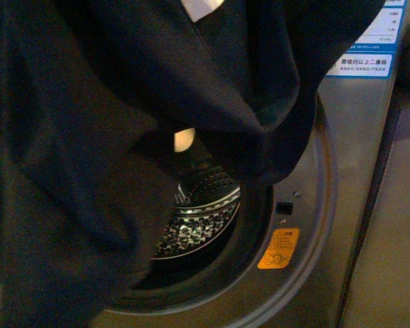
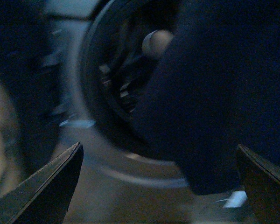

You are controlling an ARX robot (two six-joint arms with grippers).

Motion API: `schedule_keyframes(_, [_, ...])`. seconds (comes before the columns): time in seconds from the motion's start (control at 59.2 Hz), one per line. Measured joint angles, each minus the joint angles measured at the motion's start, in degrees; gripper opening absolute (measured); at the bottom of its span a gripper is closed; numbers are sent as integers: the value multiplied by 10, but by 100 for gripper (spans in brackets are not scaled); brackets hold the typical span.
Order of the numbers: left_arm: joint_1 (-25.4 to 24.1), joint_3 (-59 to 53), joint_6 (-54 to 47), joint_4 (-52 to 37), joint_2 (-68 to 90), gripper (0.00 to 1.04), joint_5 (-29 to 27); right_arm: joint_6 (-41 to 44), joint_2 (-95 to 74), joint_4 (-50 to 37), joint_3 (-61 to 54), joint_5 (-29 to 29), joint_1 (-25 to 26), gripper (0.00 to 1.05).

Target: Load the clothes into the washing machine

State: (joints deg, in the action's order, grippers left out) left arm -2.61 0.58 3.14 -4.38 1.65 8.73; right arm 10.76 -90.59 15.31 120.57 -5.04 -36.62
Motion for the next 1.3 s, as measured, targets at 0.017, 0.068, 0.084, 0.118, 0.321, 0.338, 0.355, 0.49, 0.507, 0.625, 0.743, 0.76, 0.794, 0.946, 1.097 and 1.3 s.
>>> schedule_keyframes(0.017, [-20,0,17,-36,15,98,49,0,0,0,0,0,0,6])
schedule_keyframes(0.068, [-61,-1,56,-115,49,98,143,0,0,0,0,0,1,6])
schedule_keyframes(0.084, [-80,0,79,-150,68,98,179,0,0,0,0,0,0,6])
schedule_keyframes(0.118, [-103,0,95,-197,99,98,225,0,0,0,0,0,0,6])
schedule_keyframes(0.321, [-137,12,130,-373,278,98,294,0,2,0,0,0,0,6])
schedule_keyframes(0.338, [-134,18,130,-381,294,98,294,0,2,0,0,0,0,6])
schedule_keyframes(0.355, [-132,21,130,-384,301,98,294,0,2,0,0,0,0,6])
schedule_keyframes(0.49, [-102,85,121,-419,380,98,291,0,2,0,0,0,0,6])
schedule_keyframes(0.507, [-98,97,121,-422,390,98,290,0,2,0,0,0,0,6])
schedule_keyframes(0.625, [-75,155,116,-426,435,98,290,0,2,0,0,0,0,6])
schedule_keyframes(0.743, [-51,206,110,-427,469,98,294,0,2,0,0,0,0,6])
schedule_keyframes(0.76, [-49,211,110,-427,472,98,295,0,2,0,0,0,0,6])
schedule_keyframes(0.794, [-41,225,108,-432,481,98,300,0,2,0,0,0,0,6])
schedule_keyframes(0.946, [-9,281,100,-455,524,98,315,0,2,0,0,0,0,6])
schedule_keyframes(1.097, [17,325,97,-478,577,98,334,0,2,0,0,0,0,6])
schedule_keyframes(1.3, [45,372,98,-494,639,98,345,0,2,0,0,0,0,6])
